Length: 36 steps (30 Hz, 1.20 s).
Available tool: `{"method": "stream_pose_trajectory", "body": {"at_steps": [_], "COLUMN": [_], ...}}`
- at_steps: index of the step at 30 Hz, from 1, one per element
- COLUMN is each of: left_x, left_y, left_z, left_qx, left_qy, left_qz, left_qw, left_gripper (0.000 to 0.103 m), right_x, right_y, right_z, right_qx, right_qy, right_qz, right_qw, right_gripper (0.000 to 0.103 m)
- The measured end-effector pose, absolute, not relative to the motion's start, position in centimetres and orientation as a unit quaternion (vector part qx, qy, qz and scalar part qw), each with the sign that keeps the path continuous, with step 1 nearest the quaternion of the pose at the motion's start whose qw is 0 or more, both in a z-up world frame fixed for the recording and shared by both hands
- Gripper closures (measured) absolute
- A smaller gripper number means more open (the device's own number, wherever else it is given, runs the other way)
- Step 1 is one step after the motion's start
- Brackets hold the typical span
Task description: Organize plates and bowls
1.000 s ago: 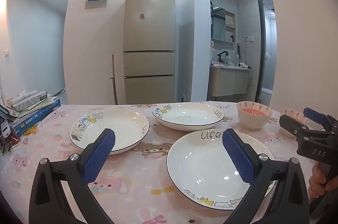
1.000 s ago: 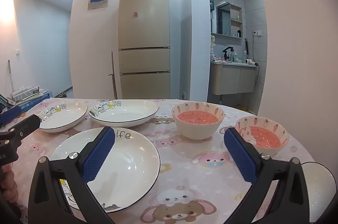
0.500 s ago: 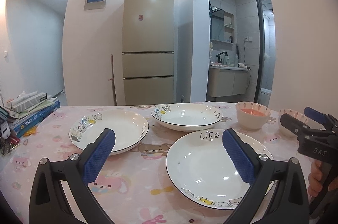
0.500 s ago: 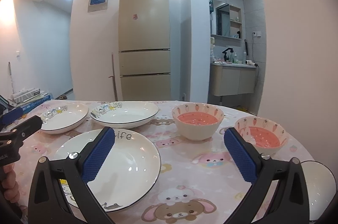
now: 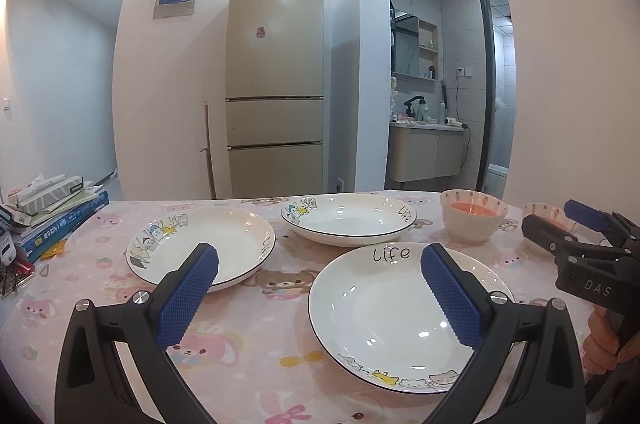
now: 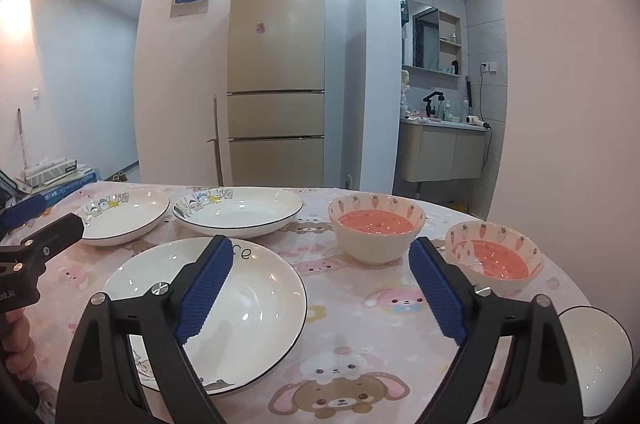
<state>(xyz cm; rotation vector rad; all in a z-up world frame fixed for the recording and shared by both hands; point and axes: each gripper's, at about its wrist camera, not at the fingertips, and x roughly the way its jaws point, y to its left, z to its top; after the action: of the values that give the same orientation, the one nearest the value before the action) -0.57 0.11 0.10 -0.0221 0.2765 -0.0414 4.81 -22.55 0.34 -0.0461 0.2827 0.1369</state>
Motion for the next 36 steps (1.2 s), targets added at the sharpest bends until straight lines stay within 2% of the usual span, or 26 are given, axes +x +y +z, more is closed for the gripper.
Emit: {"method": "stream_pose_trajectory", "body": {"at_steps": [3, 6, 9, 36], "left_x": [-0.65, -0.67, -0.64, -0.59], "left_y": [0.1, 0.05, 0.08, -0.19], "left_z": [0.1, 0.13, 0.14, 0.18], "left_qx": [-0.012, -0.012, -0.013, -0.007], "left_qy": [0.137, 0.137, 0.138, 0.139], "left_qz": [-0.021, -0.02, -0.023, -0.026], "left_qw": [0.99, 0.99, 0.99, 0.99], "left_gripper": [0.0, 0.0, 0.0, 0.0], "right_x": [4.85, 4.72, 4.63, 5.05], "right_y": [-22.5, -22.53, -22.53, -22.89], "right_z": [0.34, 0.36, 0.38, 0.23], "right_qx": [-0.022, -0.022, -0.02, -0.017], "right_qy": [0.141, 0.139, 0.138, 0.148], "right_qz": [0.068, 0.063, 0.063, 0.062], "right_qw": [0.987, 0.988, 0.988, 0.987], "right_gripper": [0.013, 0.004, 0.001, 0.0]}}
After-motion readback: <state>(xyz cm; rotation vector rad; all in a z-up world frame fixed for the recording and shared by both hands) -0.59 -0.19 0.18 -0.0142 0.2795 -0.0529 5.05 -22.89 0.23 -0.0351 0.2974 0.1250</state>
